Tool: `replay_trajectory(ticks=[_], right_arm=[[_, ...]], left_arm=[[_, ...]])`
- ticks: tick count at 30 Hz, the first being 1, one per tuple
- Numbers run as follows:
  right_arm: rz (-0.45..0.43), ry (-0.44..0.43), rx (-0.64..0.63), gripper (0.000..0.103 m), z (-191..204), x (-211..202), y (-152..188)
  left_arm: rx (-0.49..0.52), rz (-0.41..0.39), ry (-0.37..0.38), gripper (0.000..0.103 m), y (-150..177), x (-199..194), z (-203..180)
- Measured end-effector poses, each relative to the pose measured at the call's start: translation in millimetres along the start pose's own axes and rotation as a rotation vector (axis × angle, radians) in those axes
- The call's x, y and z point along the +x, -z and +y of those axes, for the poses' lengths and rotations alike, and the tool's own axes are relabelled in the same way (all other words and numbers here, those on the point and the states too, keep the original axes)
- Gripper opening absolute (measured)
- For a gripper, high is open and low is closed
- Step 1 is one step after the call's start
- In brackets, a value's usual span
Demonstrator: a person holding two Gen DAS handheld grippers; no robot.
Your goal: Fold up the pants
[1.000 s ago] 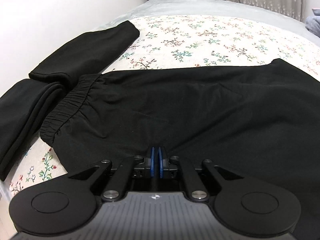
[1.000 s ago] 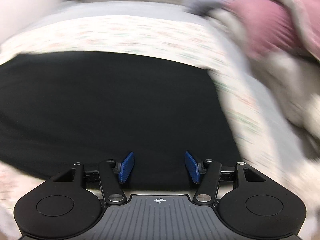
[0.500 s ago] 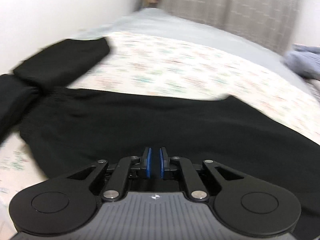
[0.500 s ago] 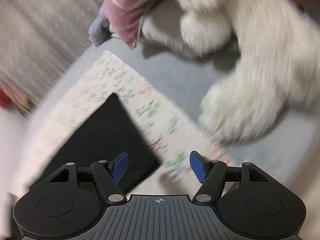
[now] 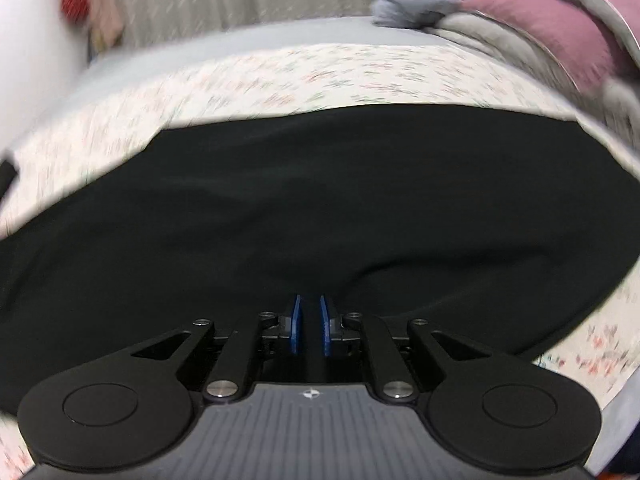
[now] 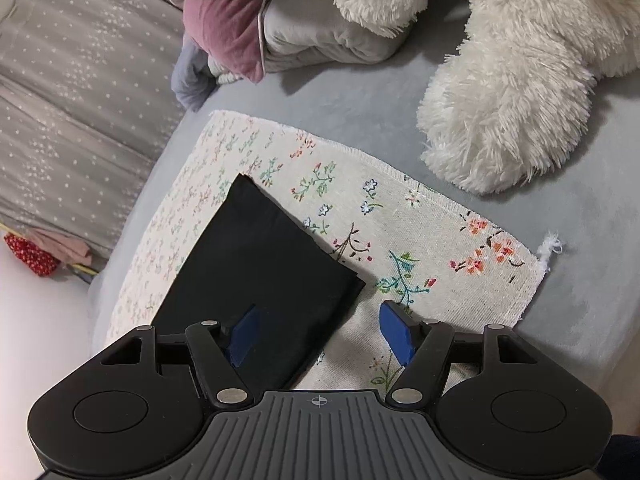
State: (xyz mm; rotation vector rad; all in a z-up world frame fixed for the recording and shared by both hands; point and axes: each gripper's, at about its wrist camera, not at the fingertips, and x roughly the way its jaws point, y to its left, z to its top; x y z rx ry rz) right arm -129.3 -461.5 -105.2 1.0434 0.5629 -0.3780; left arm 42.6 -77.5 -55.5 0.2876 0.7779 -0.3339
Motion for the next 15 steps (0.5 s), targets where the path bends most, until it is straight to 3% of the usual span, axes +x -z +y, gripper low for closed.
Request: replay_trajectory(ticks=[3, 8, 10, 15], right_arm=[[-0.014, -0.023, 0.023, 0.064, -6.2, -3.1, 3.6], [-0.012, -0.069, 0.114, 0.054, -21.6, -8.2, 2.0], [-0.024, -0.065, 0.126, 0.042, -26.2, -3.8, 1.3], [-0.054, -0.043, 0.11, 0.04, -22.5, 2.0, 1.6]], left_arm=[[-0.026, 0.007, 0.027, 0.019, -3.5, 3.9, -1.9], [-0.02, 0.011, 0.007, 0.017, -7.4, 8.4, -4.0], [-0.032, 0.013, 0.008, 0.017, -6.6, 7.6, -3.8], [-0.049, 0.007, 0.011, 0.017, -1.1, 2.0, -4.1]])
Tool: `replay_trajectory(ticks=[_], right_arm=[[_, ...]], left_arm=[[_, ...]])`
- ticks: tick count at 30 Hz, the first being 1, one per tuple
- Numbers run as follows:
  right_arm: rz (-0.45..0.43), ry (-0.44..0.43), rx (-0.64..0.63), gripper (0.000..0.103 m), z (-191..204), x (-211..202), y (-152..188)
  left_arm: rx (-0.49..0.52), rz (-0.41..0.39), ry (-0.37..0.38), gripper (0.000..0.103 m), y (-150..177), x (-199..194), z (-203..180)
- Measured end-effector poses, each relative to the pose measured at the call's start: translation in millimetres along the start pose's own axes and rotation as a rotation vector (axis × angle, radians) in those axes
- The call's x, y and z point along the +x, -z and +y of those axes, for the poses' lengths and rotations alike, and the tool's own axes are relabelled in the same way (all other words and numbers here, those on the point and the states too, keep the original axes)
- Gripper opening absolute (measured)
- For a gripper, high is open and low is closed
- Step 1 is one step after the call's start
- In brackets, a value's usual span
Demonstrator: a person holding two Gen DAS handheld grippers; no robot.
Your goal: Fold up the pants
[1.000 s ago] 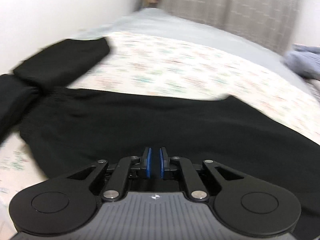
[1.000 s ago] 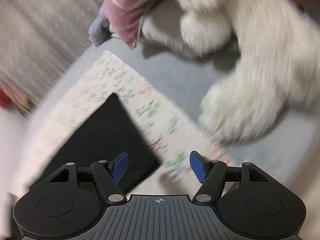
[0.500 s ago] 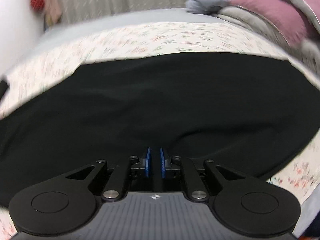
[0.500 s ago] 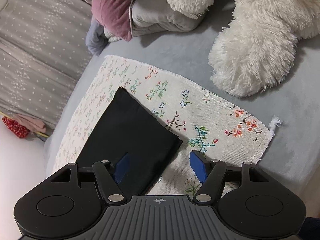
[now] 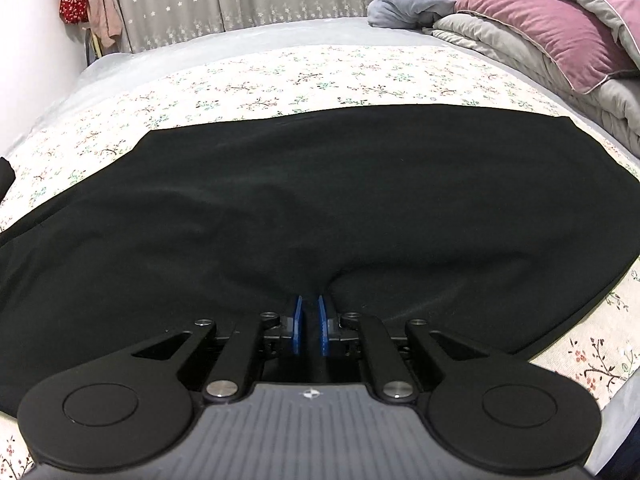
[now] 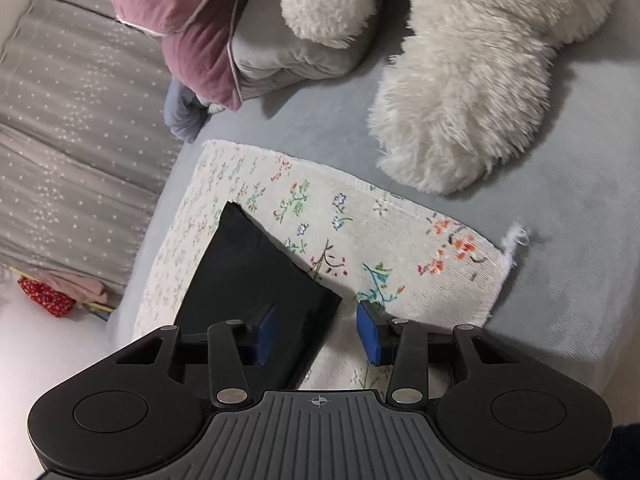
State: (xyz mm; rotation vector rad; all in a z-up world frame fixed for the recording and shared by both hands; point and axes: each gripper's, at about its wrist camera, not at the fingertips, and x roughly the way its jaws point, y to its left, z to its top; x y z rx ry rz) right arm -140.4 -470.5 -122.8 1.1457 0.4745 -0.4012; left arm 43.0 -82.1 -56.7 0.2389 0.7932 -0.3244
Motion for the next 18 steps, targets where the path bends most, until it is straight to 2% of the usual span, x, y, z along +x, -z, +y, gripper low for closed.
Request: replay_trajectory(ticks=[5, 9, 13, 15, 18], right_arm=[[-0.035, -0.006, 0.001, 0.038, 1.2, 5.8, 1.2], [-0.059, 0.0, 0.023, 0.027, -0.1, 9.3, 0.8], [-0.068, 0.016, 0.027, 0.007, -1.3, 11.9, -1.1], [-0.073, -0.001, 0.049, 0.003, -2.0, 9.8, -2.6], [-0.106, -0.01, 0.009, 0.002, 6.9, 3.9, -0.7]], left_arm=[[0.007, -0.006, 0.001, 0.017, 0.9, -0.5, -1.1], [0.0, -0.007, 0.005, 0.017, 1.3, -2.2, 0.4], [-0.01, -0.005, -0.002, 0.017, 0.0, -2.5, 0.9], [-0.017, -0.004, -0.002, 0.017, -0.2, -2.6, 1.9], [-0.026, -0.001, 0.002, 0.017, -0.5, -2.2, 4.0]])
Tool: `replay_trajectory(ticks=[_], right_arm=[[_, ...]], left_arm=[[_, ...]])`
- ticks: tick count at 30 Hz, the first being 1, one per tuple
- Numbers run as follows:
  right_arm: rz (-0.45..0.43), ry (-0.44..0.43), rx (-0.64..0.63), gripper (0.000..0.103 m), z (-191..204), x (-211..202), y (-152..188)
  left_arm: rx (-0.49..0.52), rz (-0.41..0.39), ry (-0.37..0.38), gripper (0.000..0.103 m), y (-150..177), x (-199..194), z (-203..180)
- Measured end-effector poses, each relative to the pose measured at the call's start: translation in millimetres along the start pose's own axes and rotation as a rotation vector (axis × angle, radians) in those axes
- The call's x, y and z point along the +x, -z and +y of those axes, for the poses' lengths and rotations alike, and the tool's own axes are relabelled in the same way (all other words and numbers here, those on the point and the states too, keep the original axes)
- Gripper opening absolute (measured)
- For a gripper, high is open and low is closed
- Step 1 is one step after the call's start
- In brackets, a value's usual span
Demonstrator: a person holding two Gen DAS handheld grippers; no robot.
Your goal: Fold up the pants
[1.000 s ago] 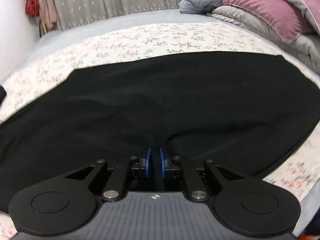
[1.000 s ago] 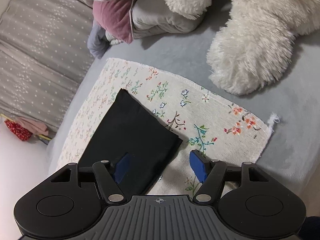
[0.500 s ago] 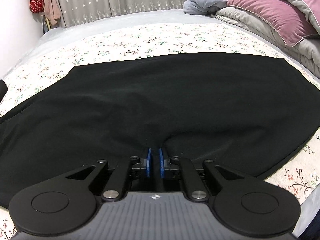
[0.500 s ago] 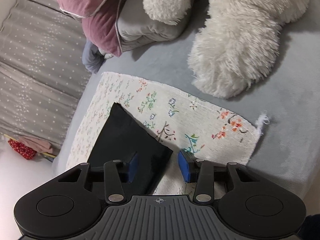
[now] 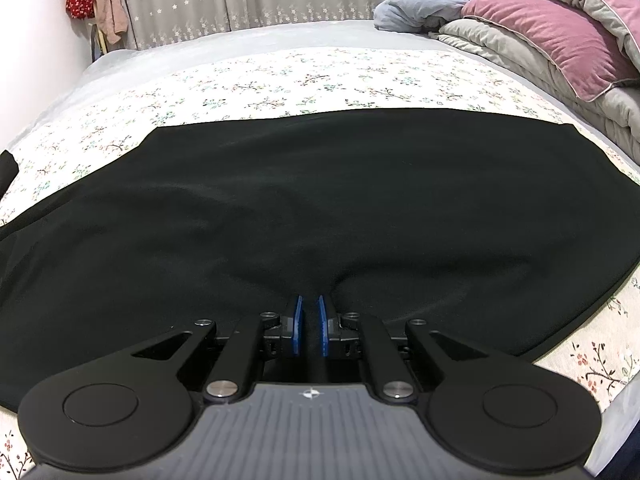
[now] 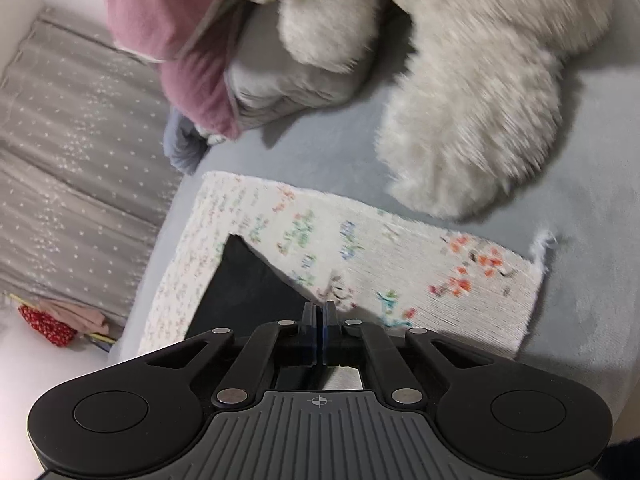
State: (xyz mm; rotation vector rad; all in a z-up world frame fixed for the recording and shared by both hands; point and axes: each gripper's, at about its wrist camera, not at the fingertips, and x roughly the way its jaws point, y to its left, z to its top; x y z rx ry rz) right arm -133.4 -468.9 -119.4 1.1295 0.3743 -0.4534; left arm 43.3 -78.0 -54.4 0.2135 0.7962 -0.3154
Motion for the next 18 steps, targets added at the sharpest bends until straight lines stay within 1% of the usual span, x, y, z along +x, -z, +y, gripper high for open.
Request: replay_trajectory(ticks=[3, 6, 8, 12, 15, 17, 18], right_arm=[[-0.051, 0.002, -0.087, 0.002, 17.1, -6.6, 5.2], [-0.126, 0.035, -0.252, 0.001, 46.0, -14.0, 14.1], [-0.177, 0.049, -0.344, 0.001, 64.8, -17.8, 21.3], [-0.264, 0.056, -0.471, 0.001, 100.2, -21.7, 36.2], [-0.335, 0.031, -0.62, 0.001, 136.5, -24.8, 60.1], [-0.381, -0.026, -0.791, 0.001, 167.8, -27.1, 91.4], [-0.378, -0.08, -0.897, 0.001, 182.4, -26.8, 111.1]], left_arm=[[-0.013, 0.006, 0.008, 0.017, -1.9, 0.2, 1.1], [-0.039, 0.019, 0.028, 0.017, -3.7, 0.4, 5.4], [-0.064, 0.029, 0.058, 0.017, -5.6, 0.5, 10.1], [-0.138, 0.05, 0.126, 0.017, -6.8, 1.9, 23.5], [-0.247, 0.076, 0.186, 0.018, -8.3, 3.1, 42.5], [-0.33, 0.082, 0.193, 0.018, -8.8, 2.7, 57.8], [-0.362, 0.076, 0.187, 0.021, -9.1, 2.2, 64.9]])
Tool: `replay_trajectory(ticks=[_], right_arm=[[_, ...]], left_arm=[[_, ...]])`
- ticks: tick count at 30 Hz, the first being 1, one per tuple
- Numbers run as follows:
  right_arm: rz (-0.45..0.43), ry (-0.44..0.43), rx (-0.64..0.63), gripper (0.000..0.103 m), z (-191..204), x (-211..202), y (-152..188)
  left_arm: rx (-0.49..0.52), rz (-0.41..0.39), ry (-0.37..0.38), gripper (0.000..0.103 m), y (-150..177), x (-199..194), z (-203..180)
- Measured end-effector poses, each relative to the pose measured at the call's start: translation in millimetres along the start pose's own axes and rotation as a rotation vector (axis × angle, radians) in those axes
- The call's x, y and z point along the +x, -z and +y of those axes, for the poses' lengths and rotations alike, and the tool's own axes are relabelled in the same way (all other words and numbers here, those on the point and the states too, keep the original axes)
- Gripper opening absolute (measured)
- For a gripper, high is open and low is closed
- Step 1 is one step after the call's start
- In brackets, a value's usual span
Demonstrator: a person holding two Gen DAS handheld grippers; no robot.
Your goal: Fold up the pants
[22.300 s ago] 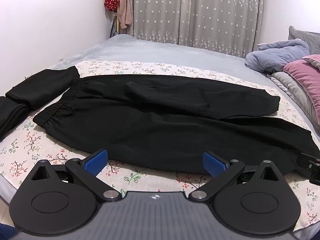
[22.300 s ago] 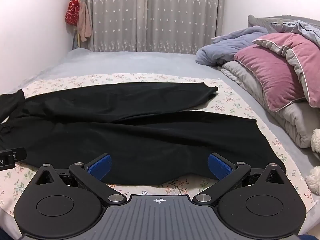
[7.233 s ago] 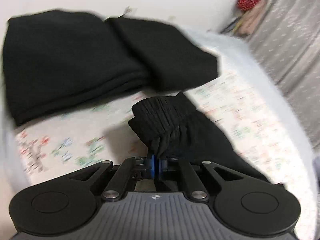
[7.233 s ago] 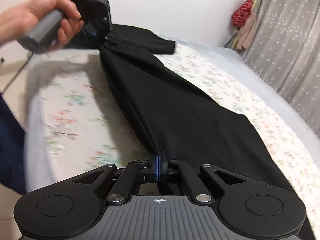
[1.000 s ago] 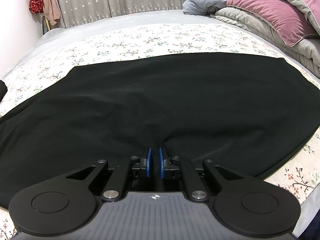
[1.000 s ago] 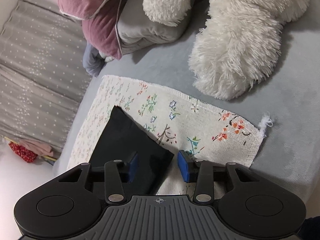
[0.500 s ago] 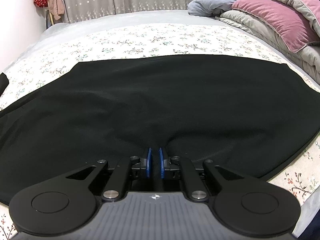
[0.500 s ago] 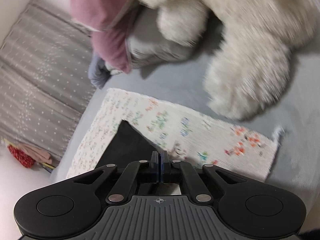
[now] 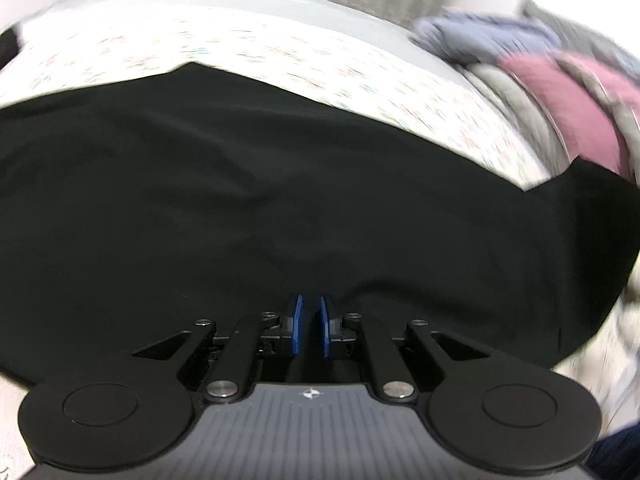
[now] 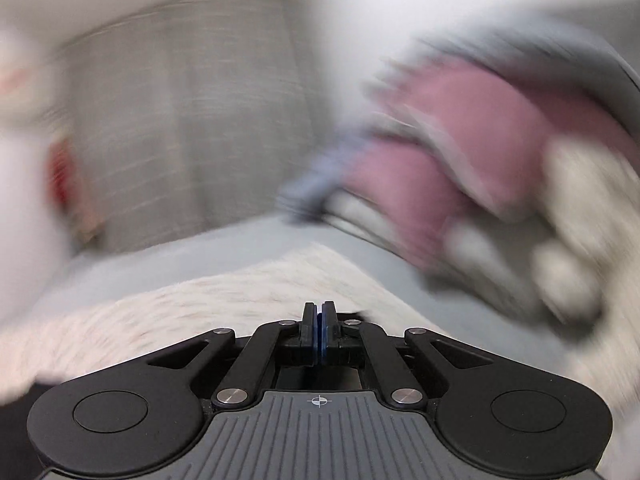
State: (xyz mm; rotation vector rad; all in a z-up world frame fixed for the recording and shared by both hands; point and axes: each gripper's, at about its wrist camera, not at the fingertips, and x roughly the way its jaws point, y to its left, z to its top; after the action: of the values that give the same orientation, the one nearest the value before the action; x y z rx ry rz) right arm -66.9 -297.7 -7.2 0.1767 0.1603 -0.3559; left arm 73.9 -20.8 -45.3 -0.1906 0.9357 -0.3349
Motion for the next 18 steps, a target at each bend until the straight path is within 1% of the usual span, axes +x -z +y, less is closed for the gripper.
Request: replay_trajectory(ticks=[2, 4, 5, 6, 8, 9, 10, 11, 14, 17, 18], right_arm=[[-0.038, -0.142, -0.223, 0.002, 60.4, -7.8, 12.6], [-0.029, -0.266, -0.475, 0.002, 122.3, -15.9, 41.0], [0.005, -0.325, -0.595, 0.002, 151.1, -18.7, 59.8], [0.045, -0.378, -0.685, 0.002, 173.7, -20.2, 77.6], [0.126, -0.467, -0.836, 0.002, 209.0, -21.3, 115.6], [0.163, -0.495, -0.887, 0.002, 220.7, -20.7, 130.3], [0.196, -0.517, -0.92, 0.003, 229.4, -19.3, 143.0], [0.203, -0.522, -0.931, 0.004, 235.2, -18.9, 150.4], [0.188, -0.519, -0.952, 0.007, 238.9, -19.1, 152.5], [0.234, -0.527, -0.857, 0.018, 230.7, -13.2, 138.6], [0.248, -0.52, -0.83, 0.028, 228.5, -11.4, 134.5]], left_arm=[[-0.037, -0.026, -0.015, 0.025, -5.0, -3.7, 10.2], [-0.064, -0.039, -0.025, 0.027, -8.5, -6.0, 17.4], [-0.08, -0.044, -0.026, 0.027, -9.3, -7.1, 20.5], [-0.093, -0.046, -0.027, 0.028, -9.3, -7.9, 22.3], [-0.107, -0.047, -0.025, 0.028, -9.3, -9.0, 25.1], [-0.109, -0.046, -0.024, 0.028, -9.1, -9.5, 25.4], [-0.111, -0.046, -0.023, 0.028, -9.2, -9.9, 25.7], [-0.113, -0.044, -0.018, 0.028, -9.7, -10.3, 25.7], [-0.122, -0.041, 0.0, 0.033, -11.8, -12.7, 28.0], [-0.131, -0.039, 0.01, 0.035, -12.9, -13.2, 31.0], [-0.134, -0.038, 0.014, 0.036, -13.4, -12.5, 31.9]])
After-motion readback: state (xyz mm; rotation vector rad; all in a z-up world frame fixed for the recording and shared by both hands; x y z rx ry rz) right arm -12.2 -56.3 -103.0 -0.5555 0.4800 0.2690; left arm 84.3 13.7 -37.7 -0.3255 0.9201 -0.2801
